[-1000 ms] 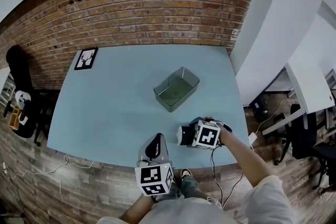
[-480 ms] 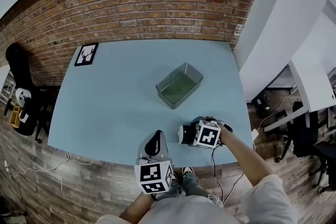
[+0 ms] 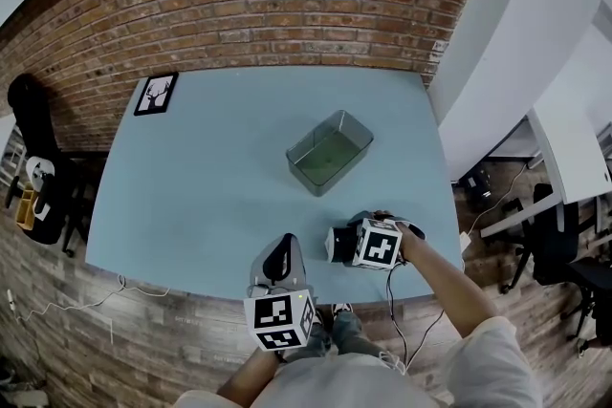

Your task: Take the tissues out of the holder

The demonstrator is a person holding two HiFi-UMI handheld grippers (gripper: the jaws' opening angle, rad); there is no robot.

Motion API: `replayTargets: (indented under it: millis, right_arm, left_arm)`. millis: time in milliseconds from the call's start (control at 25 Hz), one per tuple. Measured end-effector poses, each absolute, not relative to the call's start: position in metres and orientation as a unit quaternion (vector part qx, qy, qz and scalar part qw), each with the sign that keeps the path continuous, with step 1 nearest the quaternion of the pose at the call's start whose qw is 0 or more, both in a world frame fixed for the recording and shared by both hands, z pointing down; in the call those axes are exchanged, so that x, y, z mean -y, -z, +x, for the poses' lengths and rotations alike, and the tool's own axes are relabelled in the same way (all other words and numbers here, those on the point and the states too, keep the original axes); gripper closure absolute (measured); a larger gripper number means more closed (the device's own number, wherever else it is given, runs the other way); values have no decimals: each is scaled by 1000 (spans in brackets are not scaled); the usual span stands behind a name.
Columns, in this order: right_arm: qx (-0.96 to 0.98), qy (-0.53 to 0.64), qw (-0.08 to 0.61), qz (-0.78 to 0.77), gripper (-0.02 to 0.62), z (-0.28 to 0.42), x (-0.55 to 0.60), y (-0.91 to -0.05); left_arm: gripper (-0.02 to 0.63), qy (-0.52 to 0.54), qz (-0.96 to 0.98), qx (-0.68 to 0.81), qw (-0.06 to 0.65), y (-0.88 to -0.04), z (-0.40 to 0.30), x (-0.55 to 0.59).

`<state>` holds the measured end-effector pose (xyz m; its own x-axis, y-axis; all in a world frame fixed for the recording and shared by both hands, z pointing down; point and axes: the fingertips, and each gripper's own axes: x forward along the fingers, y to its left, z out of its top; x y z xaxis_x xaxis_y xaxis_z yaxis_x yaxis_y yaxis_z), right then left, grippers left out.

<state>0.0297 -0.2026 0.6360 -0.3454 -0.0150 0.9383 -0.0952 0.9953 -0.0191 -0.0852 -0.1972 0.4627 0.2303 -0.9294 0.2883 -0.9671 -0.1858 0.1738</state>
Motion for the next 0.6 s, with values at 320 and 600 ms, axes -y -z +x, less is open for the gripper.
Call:
replayTargets:
  millis: [320, 600]
  right_arm:
    - [825, -47, 562, 36, 189, 24, 205, -638]
    - [826, -51, 561, 32, 161, 25, 206, -634]
  left_arm:
    - [598, -58, 764, 620, 168, -466, -91, 200]
    - [598, -55, 763, 622, 169, -465, -90, 202]
